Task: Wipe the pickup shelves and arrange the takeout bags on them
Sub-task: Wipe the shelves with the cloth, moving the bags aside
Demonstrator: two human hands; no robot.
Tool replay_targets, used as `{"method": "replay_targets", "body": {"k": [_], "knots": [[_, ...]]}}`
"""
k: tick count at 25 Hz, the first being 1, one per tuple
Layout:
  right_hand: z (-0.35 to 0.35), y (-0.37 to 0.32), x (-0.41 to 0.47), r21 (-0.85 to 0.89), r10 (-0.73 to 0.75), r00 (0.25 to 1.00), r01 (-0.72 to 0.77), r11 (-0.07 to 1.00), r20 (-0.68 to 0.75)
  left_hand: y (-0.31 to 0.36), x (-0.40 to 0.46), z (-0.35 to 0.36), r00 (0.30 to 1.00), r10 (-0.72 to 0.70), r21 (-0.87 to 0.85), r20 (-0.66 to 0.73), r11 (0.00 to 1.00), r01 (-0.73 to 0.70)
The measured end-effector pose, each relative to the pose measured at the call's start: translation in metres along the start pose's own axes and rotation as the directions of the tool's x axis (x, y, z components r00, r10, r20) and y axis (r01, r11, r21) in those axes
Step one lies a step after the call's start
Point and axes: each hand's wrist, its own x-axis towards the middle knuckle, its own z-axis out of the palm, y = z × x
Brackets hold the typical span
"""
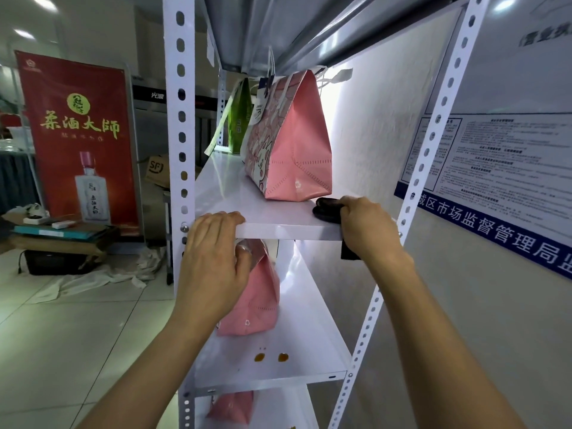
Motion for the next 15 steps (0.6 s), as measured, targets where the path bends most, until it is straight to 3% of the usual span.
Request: {"method": "replay_targets", "body": {"k": [4,8,15], "knots": [[-0.009,0.006,0.008,0.027,0.112,0.993,-0.113,0.993,0.046,0.0,0.0,0.0,1.0,-0.003,-0.001,0.008,1.0,0.003],[0.0,0.008,-0.023,0.01,0.028,0.988,-0.027,1.0,-0.153,-0.001,-0.001,-0.002,1.0,0.012,0.012,0.001,1.0,-0.012],[0.006,0.014,-0.064,0.338,-0.04,0.968,0.125,0.933,-0.248,0.003,-0.016,0.009,1.0,0.018,0.047,-0.014,0.999,-0.017]]}}
